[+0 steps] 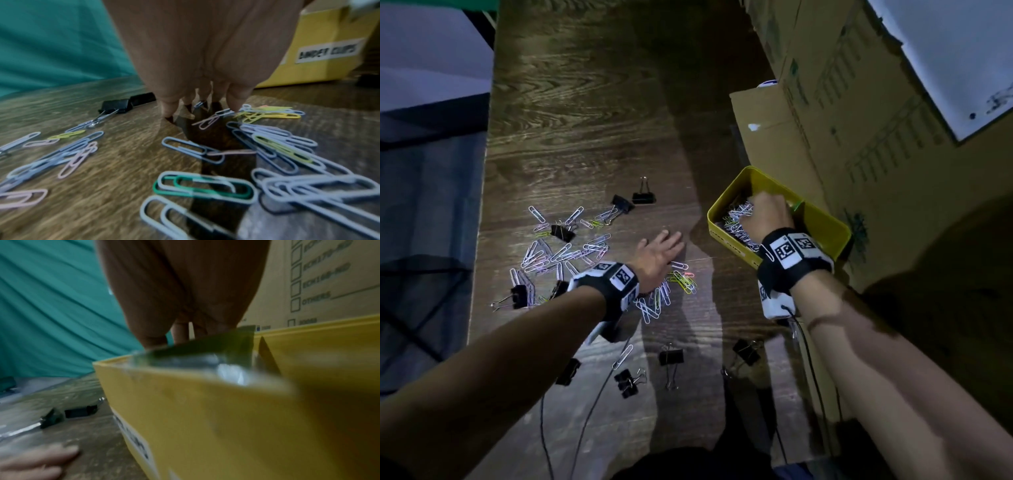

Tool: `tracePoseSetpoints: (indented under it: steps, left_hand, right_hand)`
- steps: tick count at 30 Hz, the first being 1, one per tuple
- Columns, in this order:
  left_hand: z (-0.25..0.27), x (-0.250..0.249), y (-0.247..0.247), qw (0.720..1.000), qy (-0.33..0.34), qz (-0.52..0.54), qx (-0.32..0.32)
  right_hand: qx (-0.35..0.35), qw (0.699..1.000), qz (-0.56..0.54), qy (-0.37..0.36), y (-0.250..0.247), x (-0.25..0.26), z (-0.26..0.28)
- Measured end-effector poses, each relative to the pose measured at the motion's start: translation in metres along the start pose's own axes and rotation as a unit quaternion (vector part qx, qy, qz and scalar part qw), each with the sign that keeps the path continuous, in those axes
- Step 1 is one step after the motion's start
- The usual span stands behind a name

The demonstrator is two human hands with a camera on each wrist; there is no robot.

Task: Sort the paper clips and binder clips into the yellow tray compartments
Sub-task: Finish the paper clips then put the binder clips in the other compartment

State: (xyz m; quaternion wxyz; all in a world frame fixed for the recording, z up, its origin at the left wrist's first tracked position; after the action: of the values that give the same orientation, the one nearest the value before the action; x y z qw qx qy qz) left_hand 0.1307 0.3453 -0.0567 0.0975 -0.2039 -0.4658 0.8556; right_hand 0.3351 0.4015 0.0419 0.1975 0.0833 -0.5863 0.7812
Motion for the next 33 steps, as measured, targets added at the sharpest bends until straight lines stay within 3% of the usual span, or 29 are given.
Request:
tracePoseSetpoints:
  steps: [3,6,7,9,11,14,19,23,26,29,33]
  left_hand:
    - [0.018,-0.003,0.009,0.998,0.061,0.025,0.016]
    - [0.043,0.003,0.005,0.986,0.133,0.101,-0.024]
    - [0.050,0.011,-0.002,0.982,0.122,0.126,-0.064]
    - [0.063,0.032,-0.017,0.979,0.061,0.134,-0.140]
    - [0.073,0.045,-0.021,0.989,0.001,0.077,-0.130]
    - [0.081,0.042,-0.006,0.998,-0.053,-0.009,-0.010]
    - [0.066,0.013,0.010,0.993,-0.092,0.069,0.022]
    - [0.052,-0.001,0.004,0.991,-0.046,0.120,-0.043]
    - [0.053,0.008,-0.006,0.988,-0.056,0.116,-0.089]
    - [0.060,0.019,-0.008,0.990,-0.096,0.072,-0.068]
    - [0.071,0.024,0.009,0.993,-0.071,0.088,-0.039]
  right_hand:
    - [-0.063,0.996,-0.017,-0.058,-0.004,0.009,0.009]
    - [-0.148,0.965,-0.112,-0.187,-0.003,0.030,0.037]
    - [-0.141,0.955,-0.122,-0.229,0.005,0.036,0.048]
    - [-0.061,0.957,-0.101,-0.264,0.030,0.044,0.067]
    - [0.038,0.968,-0.044,-0.244,0.064,0.043,0.079]
    - [0.135,0.971,0.084,-0.176,0.113,0.036,0.092]
    - [0.116,0.981,0.106,-0.114,0.148,0.047,0.108]
    - [0.093,0.987,0.070,-0.113,0.155,0.057,0.109]
    - [0.086,0.988,0.054,-0.117,0.154,0.054,0.106]
    - [0.092,0.987,0.039,-0.123,0.150,0.051,0.100]
    - [0.110,0.987,0.012,-0.119,0.144,0.044,0.094]
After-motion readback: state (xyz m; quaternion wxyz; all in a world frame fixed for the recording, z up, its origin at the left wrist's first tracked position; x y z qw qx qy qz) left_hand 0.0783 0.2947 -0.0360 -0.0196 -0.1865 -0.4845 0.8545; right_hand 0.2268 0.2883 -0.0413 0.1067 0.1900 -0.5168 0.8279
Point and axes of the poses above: each hand's wrist, its own z-axis away from the middle knuckle, its own y-axis out of the palm, x = y × z, the point moved 4 cm from there along -z, towards the middle knuckle, and after that the axes turned 4 degrees about -x, right-handed, at the moved point
